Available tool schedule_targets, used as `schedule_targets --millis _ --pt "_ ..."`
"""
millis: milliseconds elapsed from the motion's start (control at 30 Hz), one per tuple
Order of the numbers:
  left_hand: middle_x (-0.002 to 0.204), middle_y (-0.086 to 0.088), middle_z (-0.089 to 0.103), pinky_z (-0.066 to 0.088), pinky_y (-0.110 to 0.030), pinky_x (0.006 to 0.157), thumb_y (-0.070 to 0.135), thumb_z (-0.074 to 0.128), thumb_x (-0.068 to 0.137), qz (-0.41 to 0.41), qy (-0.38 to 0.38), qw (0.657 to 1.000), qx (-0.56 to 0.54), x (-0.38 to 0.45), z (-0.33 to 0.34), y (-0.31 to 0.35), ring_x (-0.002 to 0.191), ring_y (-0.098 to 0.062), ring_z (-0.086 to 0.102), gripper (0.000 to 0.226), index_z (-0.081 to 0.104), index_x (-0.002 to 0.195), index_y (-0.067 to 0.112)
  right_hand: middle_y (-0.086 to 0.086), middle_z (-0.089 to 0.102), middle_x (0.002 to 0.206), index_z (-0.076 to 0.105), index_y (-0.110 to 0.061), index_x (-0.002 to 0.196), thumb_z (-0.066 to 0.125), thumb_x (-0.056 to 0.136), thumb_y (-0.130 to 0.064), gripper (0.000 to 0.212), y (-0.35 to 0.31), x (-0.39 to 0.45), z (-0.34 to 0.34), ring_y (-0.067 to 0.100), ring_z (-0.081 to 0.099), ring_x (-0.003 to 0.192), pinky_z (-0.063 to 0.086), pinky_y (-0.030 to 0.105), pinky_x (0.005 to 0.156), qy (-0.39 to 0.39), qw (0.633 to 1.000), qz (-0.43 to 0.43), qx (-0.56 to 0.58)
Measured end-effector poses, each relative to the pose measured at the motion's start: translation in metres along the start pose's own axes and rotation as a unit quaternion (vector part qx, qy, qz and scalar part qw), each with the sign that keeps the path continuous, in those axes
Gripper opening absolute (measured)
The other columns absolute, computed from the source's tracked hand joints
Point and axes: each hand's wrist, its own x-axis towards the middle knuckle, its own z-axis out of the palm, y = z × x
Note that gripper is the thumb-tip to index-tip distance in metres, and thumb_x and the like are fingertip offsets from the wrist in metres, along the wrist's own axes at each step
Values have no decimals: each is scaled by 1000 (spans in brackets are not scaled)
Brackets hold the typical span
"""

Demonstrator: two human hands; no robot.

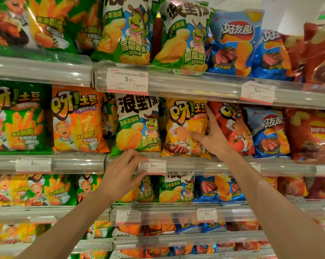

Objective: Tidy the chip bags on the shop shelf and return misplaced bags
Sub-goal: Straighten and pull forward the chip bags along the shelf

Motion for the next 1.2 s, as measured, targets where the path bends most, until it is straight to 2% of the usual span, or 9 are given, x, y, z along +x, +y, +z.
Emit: schedule_targets --millis 233,400,533,633,767,833,933,1100,1200 --pt "111 0 56 51 -30 60 30 78 82 -20 -4 1000 0 -2 0 2 88 -17 60 43 62 119 17 -7 40 154 9 -35 159 76 88 -15 99 1 -6 6 9 46 133 43 30 108 20 1000 -3 -14" --pt "110 -1 56 51 -32 63 31 78 82 -34 -9 999 0 -4 1 5 90 -20 60 43 62 120 17 -1 34 160 3 -30 160 72 91 -30 97 8 -23 15 15 37 143 35 42 118 66 997 20 -37" --pt "112 -3 57 52 -32 69 33 71 87 -36 1 999 -4 -8 1 9 94 -22 61 39 64 120 14 -4 28 163 0 -32 159 67 93 -42 95 15 -58 29 15 32 146 34 43 118 85 991 17 -102" --pt "116 -4 57 51 -38 83 39 58 93 -57 7 998 -22 -15 2 11 104 -23 58 40 64 124 14 -5 26 164 7 -32 160 60 96 -46 85 26 -88 42 16 29 149 32 48 119 80 980 -38 -176" --pt "121 -7 57 46 -42 90 39 56 95 -59 13 998 -24 -26 3 16 110 -28 55 43 64 126 11 5 16 167 21 -25 158 49 99 -55 72 44 -125 56 21 13 155 25 48 122 101 951 -61 -285" --pt "126 -9 57 45 -43 94 40 54 95 -66 12 997 -23 -32 3 20 113 -30 54 45 64 127 10 8 17 167 27 -18 158 43 98 -59 74 58 -141 58 24 14 155 31 51 119 86 941 -71 -320" --pt "135 -8 55 43 -46 99 44 52 96 -83 6 996 -19 -41 4 30 120 -31 51 47 62 130 13 6 16 168 26 -21 157 44 98 -59 73 77 -159 54 24 14 155 35 56 115 58 949 -61 -305" --pt "142 -10 50 38 -45 101 43 56 94 -121 9 993 -15 -48 13 46 124 -34 47 48 61 132 15 -7 6 169 16 -33 159 33 92 -74 81 91 -178 35 4 -2 153 34 54 116 33 955 -2 -294" --pt "141 -11 49 39 -48 101 41 56 94 -125 17 992 -28 -46 23 63 125 -36 46 48 60 132 13 -6 12 168 16 -30 160 33 94 -73 80 104 -184 14 15 9 155 32 53 118 27 953 -1 -302"
